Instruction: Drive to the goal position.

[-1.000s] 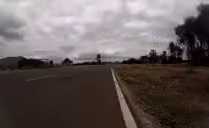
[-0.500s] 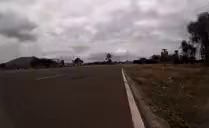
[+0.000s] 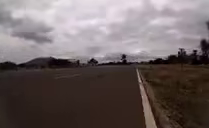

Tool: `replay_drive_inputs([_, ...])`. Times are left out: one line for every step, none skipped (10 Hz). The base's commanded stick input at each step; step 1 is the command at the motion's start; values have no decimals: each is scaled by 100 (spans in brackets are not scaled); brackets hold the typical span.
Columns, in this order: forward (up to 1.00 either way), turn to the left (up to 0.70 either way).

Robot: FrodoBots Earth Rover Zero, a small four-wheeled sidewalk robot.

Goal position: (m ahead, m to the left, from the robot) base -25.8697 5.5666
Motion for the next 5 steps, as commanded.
replay_drive_inputs([0, 50])
replay_drive_inputs([0, 50])
replay_drive_inputs([0, 50])
replay_drive_inputs([0, 50])
replay_drive_inputs([0, 50])
